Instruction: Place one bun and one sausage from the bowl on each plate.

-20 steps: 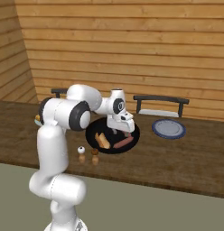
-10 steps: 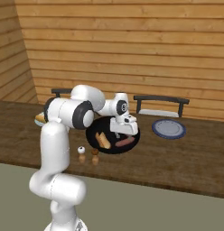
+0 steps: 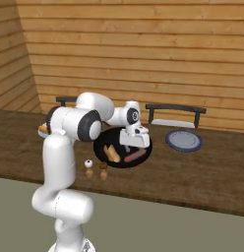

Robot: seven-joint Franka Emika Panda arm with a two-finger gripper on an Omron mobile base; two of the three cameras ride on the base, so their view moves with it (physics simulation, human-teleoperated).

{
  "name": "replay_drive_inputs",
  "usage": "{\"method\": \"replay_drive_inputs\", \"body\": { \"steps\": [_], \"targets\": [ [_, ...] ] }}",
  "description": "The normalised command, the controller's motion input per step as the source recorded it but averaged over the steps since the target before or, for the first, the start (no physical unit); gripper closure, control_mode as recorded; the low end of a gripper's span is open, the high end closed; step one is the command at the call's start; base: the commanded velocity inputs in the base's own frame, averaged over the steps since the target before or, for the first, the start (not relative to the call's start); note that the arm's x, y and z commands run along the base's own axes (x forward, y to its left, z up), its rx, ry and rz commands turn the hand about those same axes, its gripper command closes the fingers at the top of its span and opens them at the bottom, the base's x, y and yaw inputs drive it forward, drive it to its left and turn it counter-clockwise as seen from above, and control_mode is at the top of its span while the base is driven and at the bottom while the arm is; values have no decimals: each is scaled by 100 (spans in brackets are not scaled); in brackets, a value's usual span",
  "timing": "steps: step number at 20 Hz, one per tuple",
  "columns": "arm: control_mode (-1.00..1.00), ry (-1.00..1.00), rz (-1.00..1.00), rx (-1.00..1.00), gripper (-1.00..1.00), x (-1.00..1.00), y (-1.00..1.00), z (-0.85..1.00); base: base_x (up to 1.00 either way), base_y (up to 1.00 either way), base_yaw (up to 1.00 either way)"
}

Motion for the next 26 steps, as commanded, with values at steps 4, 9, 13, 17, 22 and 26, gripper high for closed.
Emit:
{"method": "replay_drive_inputs", "body": {
  "steps": [4,9,13,17,22,26],
  "targets": [
    [-100,0,-2,-1,-100,-48,0,-3,0,0,0],
    [-100,0,0,-7,-100,-8,5,-12,0,0,0],
    [-100,0,0,0,100,0,5,0,0,0,0],
    [-100,1,0,0,100,-6,0,-13,0,0,0],
    [-100,1,0,0,100,0,0,-19,0,0,0],
    [-100,-12,0,0,100,-15,0,35,0,0,0]
  ]
}}
